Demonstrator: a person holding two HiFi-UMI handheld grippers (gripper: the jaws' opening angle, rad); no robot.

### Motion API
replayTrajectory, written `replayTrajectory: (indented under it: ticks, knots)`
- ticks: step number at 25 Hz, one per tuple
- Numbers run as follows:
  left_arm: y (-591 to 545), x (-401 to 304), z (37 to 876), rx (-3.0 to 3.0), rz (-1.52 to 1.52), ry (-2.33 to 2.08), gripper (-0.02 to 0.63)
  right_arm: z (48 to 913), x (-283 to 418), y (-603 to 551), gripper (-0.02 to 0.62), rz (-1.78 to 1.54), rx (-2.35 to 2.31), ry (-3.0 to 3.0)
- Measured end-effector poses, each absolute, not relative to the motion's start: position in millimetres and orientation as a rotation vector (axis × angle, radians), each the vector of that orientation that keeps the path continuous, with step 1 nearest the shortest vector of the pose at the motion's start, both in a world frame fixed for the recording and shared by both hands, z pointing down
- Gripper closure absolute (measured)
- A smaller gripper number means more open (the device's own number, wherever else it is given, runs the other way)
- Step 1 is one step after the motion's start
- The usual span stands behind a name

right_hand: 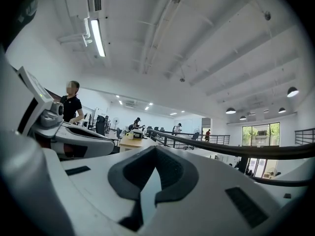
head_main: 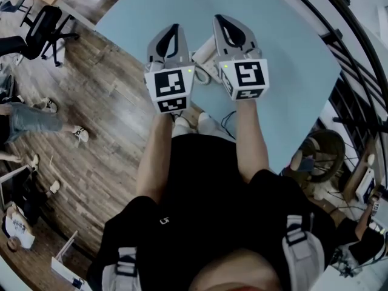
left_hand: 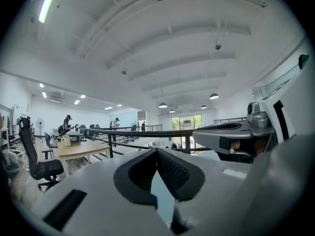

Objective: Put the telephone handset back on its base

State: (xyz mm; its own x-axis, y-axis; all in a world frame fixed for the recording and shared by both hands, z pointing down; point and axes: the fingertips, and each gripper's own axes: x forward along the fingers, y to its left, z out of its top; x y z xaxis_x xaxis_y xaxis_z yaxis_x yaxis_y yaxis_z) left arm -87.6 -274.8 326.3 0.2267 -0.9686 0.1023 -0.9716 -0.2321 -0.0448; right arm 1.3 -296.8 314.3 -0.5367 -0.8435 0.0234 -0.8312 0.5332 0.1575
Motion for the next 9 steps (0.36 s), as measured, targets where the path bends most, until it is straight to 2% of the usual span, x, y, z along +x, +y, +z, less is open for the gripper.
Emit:
replayTrajectory:
  ticks: [9]
  knots:
    - [-275,-99,328,2.417,0.139,-1.929,0.606,301,-16,-291,0.600,-0.212,1.405,-2.704]
